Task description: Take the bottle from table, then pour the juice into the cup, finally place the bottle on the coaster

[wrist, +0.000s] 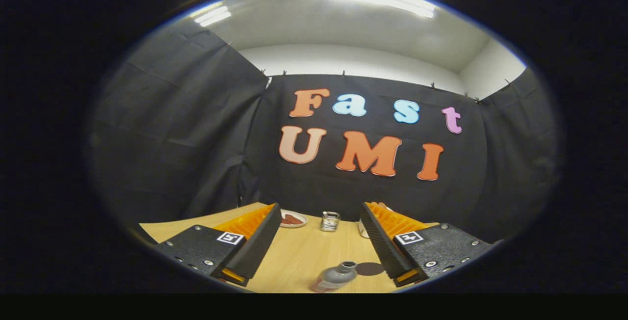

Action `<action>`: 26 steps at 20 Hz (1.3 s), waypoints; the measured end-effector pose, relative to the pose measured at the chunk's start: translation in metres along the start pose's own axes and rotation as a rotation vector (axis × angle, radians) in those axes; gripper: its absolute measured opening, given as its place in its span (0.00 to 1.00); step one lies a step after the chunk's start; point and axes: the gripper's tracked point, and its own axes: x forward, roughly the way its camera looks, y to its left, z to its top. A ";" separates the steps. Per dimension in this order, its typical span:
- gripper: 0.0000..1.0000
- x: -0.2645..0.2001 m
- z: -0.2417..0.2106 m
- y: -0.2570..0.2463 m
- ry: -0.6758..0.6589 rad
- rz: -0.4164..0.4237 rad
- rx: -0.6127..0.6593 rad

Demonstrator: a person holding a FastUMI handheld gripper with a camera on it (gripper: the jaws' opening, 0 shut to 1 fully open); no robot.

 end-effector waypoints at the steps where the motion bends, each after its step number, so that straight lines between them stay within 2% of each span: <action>1: 0.96 0.000 -0.010 -0.005 0.027 -0.015 -0.003; 4: 0.96 -0.003 -0.038 -0.014 0.073 -0.047 0.057; 8: 0.95 -0.014 -0.067 -0.009 0.009 -0.005 0.186; 13: 0.95 -0.020 -0.126 -0.009 0.085 -0.030 0.149; 22: 0.95 -0.020 -0.214 -0.008 0.242 -0.025 0.225; 26: 0.92 -0.021 -0.223 -0.002 0.284 0.002 0.216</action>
